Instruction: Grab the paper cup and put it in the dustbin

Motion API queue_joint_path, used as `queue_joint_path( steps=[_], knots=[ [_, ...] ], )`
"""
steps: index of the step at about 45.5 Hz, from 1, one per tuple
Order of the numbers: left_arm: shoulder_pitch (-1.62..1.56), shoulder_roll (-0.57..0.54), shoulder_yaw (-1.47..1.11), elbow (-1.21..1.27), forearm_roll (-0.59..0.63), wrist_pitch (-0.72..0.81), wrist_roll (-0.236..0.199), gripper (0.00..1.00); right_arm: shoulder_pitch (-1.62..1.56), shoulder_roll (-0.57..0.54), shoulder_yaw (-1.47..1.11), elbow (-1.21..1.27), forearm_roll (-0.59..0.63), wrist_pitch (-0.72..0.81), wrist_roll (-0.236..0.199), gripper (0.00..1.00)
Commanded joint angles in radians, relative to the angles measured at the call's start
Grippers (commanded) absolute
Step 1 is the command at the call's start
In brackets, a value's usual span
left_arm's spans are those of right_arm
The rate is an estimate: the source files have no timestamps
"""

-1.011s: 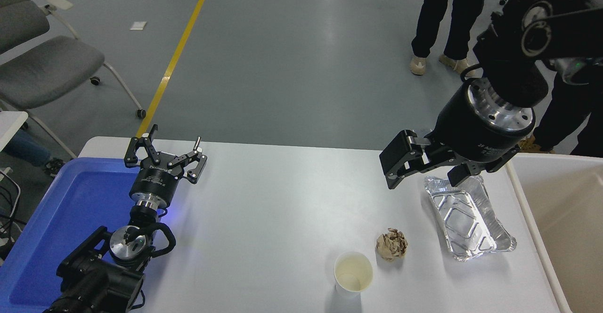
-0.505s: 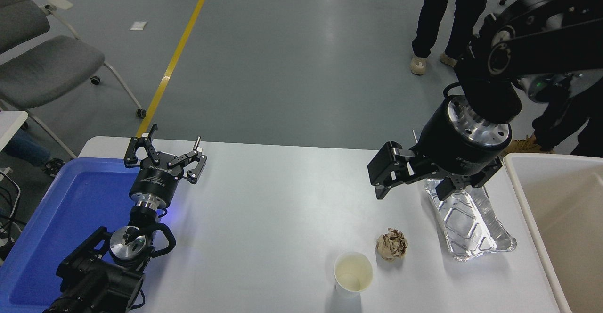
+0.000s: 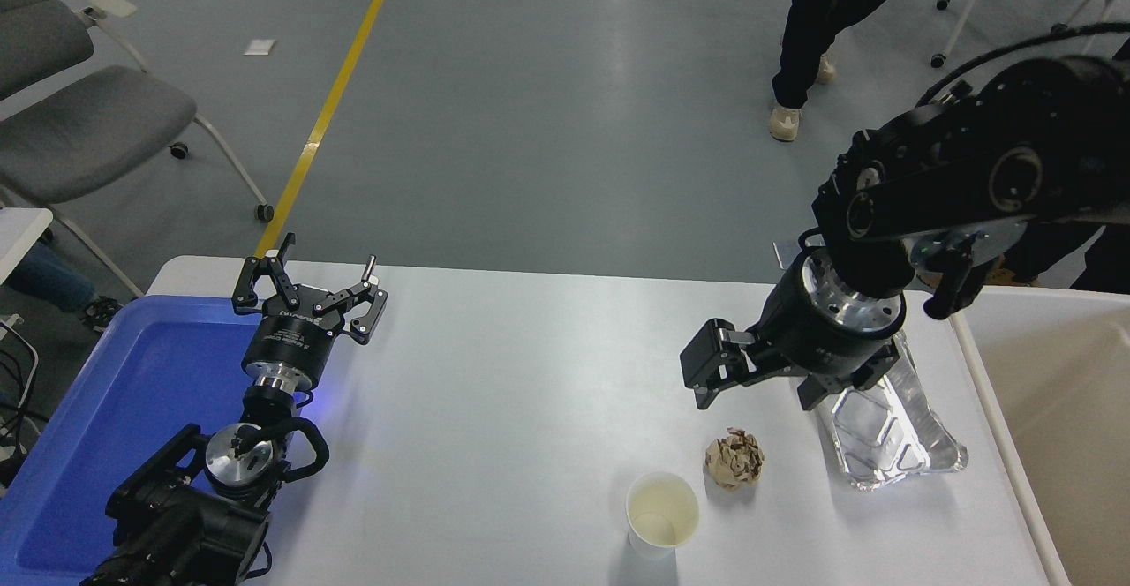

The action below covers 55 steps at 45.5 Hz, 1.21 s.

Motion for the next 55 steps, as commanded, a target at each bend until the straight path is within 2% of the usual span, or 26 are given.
queue_joint_path(
  steps=[1,21,55],
  knots=[
    [0.0,0.0,-0.002,0.0,0.0,0.0,0.001,0.99,-0.18,0.034,0.015,-0.009,-0.047,-0.142,0.018,1.0],
    [0.0,0.0,-0.002,0.0,0.002,-0.002,0.001,0.99,-0.381,0.058,0.035,-0.136,-0.08,-0.27,0.018,1.0],
    [0.0,0.0,-0.002,0.0,0.002,-0.002,0.001,0.99,-0.533,0.058,0.033,-0.211,-0.128,-0.333,0.018,1.0]
  ],
)
